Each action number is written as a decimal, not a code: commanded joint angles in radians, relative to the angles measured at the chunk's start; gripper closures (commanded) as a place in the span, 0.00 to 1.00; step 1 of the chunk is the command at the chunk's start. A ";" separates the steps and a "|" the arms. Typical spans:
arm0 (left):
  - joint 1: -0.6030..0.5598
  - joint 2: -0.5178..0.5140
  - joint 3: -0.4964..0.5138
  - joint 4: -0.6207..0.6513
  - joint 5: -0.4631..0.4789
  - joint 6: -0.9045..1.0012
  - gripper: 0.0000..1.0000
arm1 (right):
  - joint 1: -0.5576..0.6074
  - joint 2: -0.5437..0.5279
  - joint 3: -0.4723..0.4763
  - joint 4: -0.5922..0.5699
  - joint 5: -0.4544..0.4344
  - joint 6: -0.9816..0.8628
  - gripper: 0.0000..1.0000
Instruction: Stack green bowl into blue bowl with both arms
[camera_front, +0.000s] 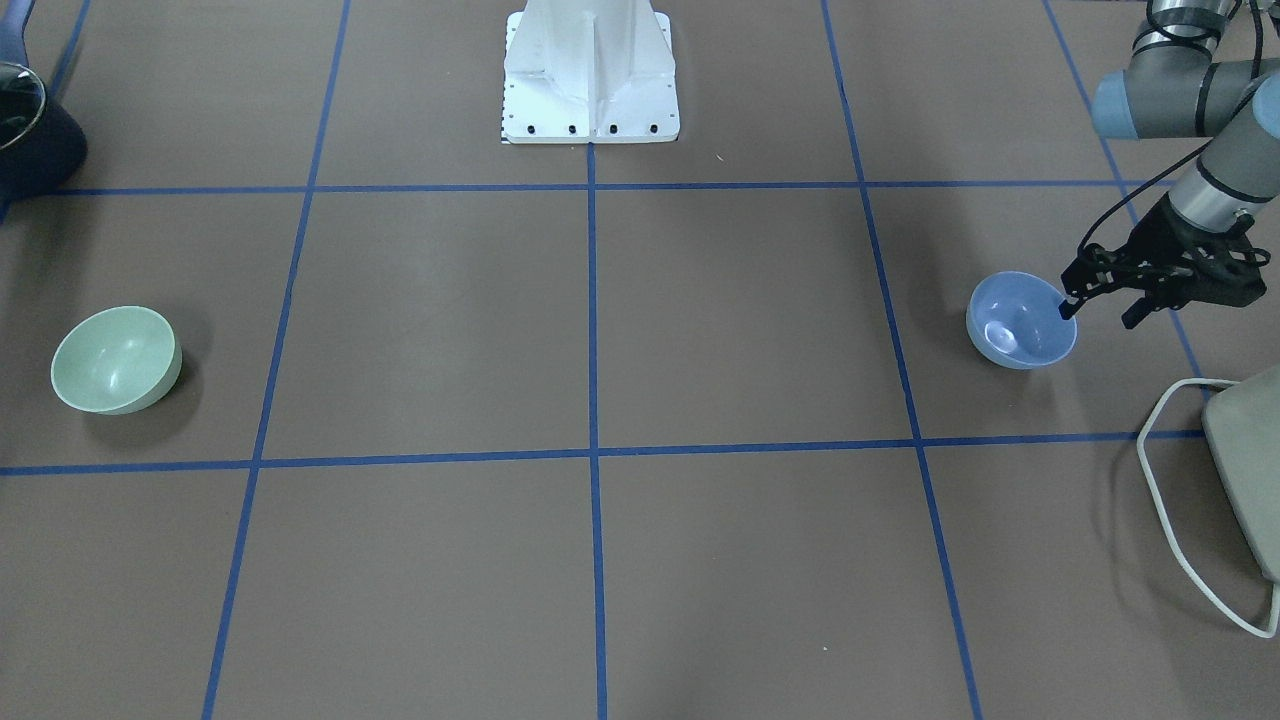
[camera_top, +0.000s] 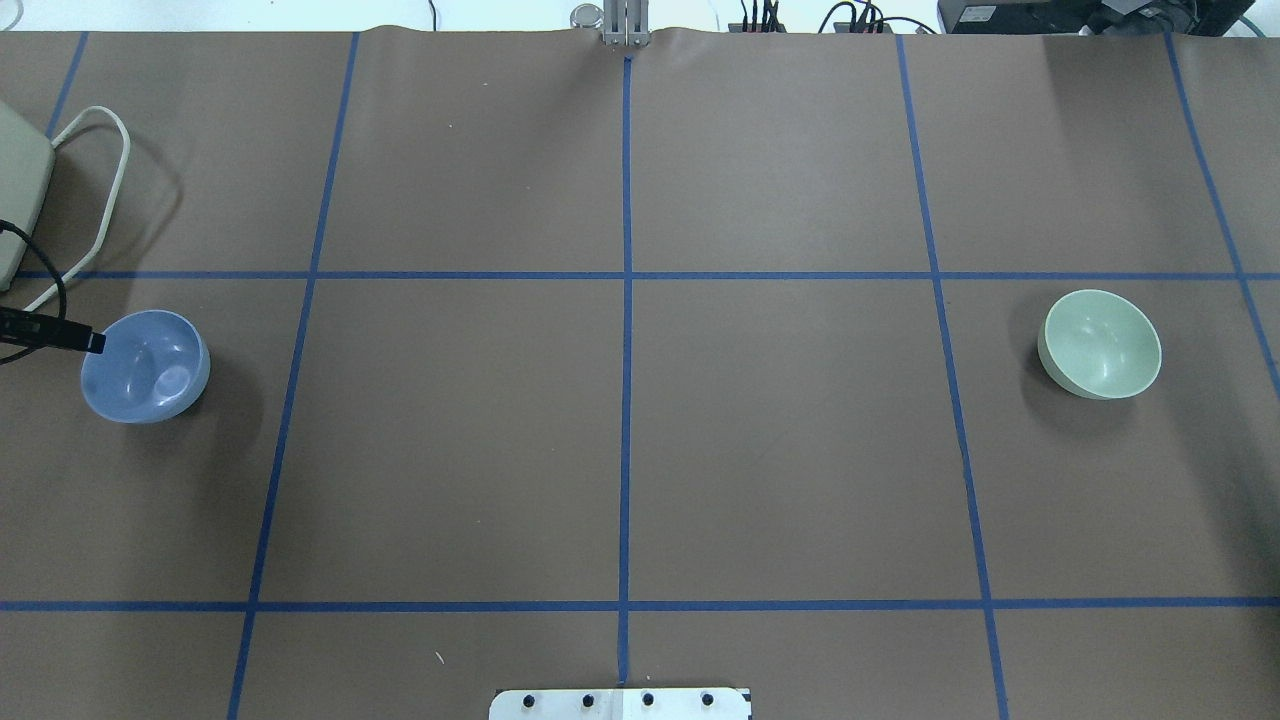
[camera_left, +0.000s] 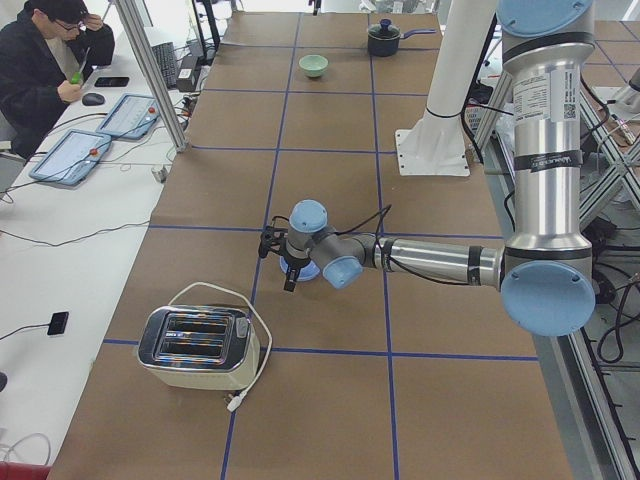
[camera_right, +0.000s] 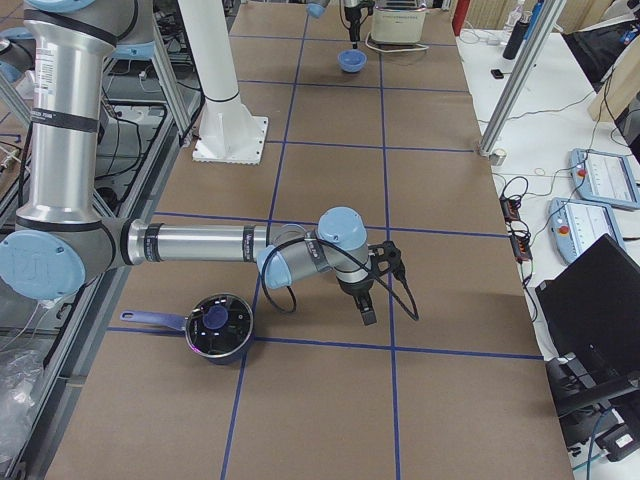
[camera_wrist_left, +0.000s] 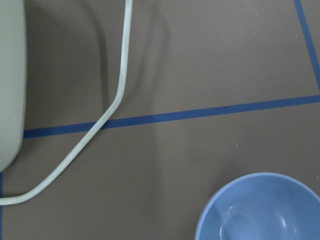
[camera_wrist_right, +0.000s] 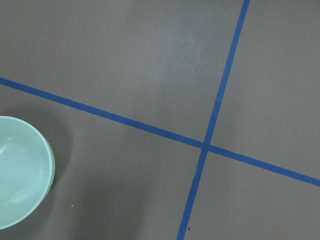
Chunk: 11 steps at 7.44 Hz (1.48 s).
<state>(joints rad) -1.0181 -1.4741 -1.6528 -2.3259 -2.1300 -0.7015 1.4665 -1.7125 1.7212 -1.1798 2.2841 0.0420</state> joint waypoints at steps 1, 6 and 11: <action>0.030 -0.002 0.019 -0.009 0.016 0.005 0.29 | 0.000 -0.002 -0.002 -0.001 0.000 0.001 0.00; 0.044 -0.034 0.048 -0.027 0.010 0.007 1.00 | 0.000 -0.001 -0.005 -0.001 -0.002 0.001 0.00; 0.033 -0.199 -0.266 0.432 -0.048 -0.094 1.00 | 0.000 -0.001 -0.003 0.000 -0.002 0.002 0.00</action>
<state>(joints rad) -0.9855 -1.5922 -1.8258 -2.0765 -2.1801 -0.7341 1.4665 -1.7134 1.7167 -1.1797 2.2826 0.0433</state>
